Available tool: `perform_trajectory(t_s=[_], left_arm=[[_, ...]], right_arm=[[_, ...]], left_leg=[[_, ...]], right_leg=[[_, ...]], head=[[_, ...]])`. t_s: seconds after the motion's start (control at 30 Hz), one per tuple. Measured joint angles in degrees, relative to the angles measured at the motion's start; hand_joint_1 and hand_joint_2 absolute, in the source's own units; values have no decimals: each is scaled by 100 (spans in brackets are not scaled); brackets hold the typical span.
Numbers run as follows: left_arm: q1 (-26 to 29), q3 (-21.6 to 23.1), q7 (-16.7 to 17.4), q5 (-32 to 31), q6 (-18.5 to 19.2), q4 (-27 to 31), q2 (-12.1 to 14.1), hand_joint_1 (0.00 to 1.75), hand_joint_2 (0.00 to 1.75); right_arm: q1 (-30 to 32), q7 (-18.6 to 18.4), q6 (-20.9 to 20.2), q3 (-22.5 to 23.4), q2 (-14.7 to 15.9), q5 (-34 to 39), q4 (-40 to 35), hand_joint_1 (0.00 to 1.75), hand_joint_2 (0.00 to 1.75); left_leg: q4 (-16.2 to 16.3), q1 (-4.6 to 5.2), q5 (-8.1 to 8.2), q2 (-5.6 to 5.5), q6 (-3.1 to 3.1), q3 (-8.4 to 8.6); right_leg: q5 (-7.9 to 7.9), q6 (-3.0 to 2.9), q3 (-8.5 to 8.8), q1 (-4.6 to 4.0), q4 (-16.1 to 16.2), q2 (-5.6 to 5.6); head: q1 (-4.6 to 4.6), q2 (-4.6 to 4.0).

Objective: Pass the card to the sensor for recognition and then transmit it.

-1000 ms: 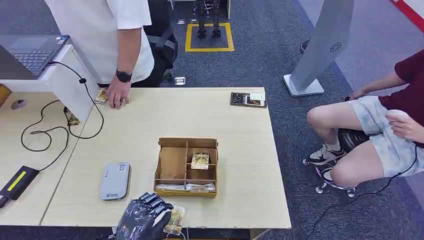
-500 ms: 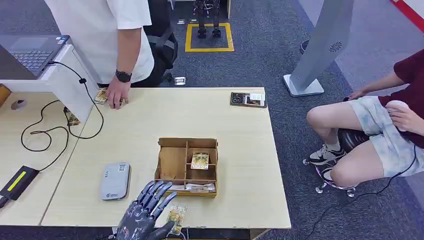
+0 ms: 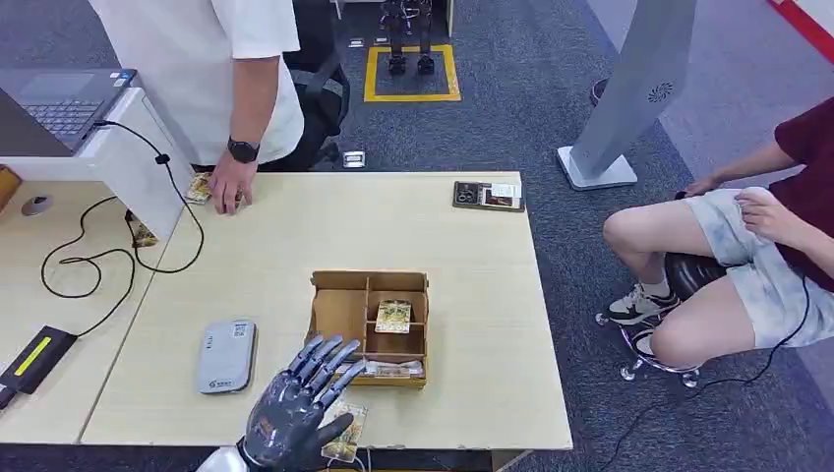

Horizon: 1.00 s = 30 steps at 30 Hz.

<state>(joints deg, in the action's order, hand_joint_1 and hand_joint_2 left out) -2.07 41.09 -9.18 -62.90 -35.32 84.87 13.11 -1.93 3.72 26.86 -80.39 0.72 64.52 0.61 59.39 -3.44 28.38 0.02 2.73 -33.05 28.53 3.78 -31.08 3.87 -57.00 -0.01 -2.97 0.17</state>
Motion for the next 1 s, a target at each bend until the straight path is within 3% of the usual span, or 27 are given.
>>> perform_trajectory(t_s=[0.37, 0.83, 1.0], left_arm=[[-773, 638, 181, 98, 657, -518, -181, 0, 175], [-1192, 1171, 524, -18, 1225, -946, -382, 0, 175], [-1235, 1204, 982, -120, 1447, -1021, -507, 0, 175]], right_arm=[[-82, -31, -98, -127, 37, -113, 0, 0, 175], [-115, -76, -127, -234, 48, -144, 0, 0, 175], [-125, -129, -129, -245, 48, -138, 0, 0, 175]], left_leg=[[1, 0, 0, 0, 0, 0], [1, 0, 0, 0, 0, -1], [1, 0, 0, 1, 0, -1]], right_leg=[[-2, -1, 1, 0, 0, 1], [-2, 0, 0, 0, 0, 1], [-2, 0, -1, 0, 0, 2]], head=[[2, 0], [2, 0], [0, 0]])
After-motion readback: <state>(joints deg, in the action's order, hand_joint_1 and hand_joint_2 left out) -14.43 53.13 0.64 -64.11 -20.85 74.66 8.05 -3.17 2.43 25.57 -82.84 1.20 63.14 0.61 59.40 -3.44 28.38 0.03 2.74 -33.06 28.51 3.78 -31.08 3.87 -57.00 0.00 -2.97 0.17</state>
